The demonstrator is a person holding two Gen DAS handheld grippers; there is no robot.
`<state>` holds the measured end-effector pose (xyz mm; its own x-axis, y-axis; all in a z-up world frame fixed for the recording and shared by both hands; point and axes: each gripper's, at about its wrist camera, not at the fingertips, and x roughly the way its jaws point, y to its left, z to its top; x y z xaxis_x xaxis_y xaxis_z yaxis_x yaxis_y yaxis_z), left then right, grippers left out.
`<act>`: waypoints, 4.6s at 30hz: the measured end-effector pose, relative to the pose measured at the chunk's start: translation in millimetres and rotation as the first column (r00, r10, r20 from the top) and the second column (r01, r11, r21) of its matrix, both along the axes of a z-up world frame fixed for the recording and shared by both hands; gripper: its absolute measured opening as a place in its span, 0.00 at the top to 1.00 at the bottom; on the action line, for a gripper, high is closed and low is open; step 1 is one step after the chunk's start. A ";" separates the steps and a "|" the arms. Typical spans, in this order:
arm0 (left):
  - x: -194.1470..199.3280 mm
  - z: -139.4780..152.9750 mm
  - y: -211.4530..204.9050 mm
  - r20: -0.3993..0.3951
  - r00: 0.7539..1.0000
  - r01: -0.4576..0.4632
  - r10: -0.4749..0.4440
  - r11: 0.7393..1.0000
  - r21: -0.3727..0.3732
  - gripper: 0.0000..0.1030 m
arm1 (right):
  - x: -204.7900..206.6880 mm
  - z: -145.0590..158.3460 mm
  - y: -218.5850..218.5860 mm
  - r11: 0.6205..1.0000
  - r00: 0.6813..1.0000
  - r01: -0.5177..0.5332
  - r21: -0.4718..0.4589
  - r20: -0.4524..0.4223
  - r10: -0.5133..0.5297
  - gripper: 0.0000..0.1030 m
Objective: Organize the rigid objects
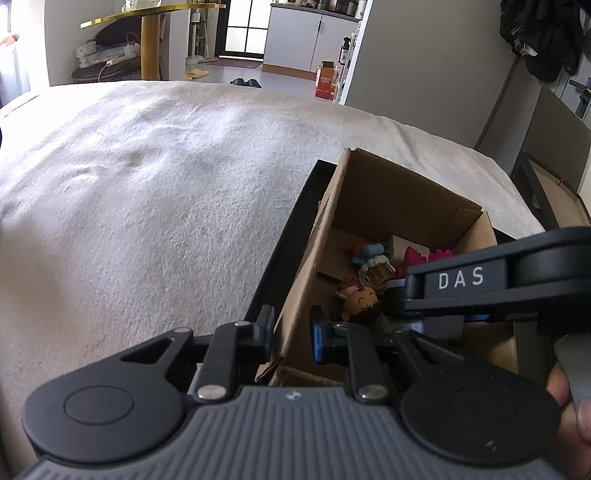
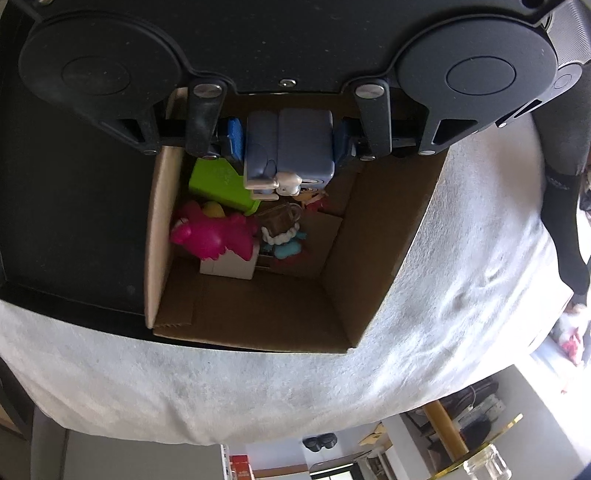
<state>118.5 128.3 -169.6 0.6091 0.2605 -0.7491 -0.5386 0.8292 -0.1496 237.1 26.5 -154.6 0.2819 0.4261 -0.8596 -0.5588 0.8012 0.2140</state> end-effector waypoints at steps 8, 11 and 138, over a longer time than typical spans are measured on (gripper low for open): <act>0.1 -4.1 1.9 -0.007 1.000 -0.004 0.004 1.000 -0.005 0.81 | 2.1 1.4 0.2 1.000 0.999 -0.012 0.000 -0.031 0.012 0.56; 0.4 -4.1 1.1 -0.008 1.000 0.001 -0.001 1.000 -0.003 0.81 | 0.4 0.8 5.9 0.999 0.999 -0.035 -0.024 -0.024 0.035 0.56; -148.4 188.0 -113.9 0.088 0.920 0.358 -0.382 0.910 0.207 0.05 | -171.4 166.5 -230.5 0.950 0.899 0.192 0.248 0.343 -0.271 0.00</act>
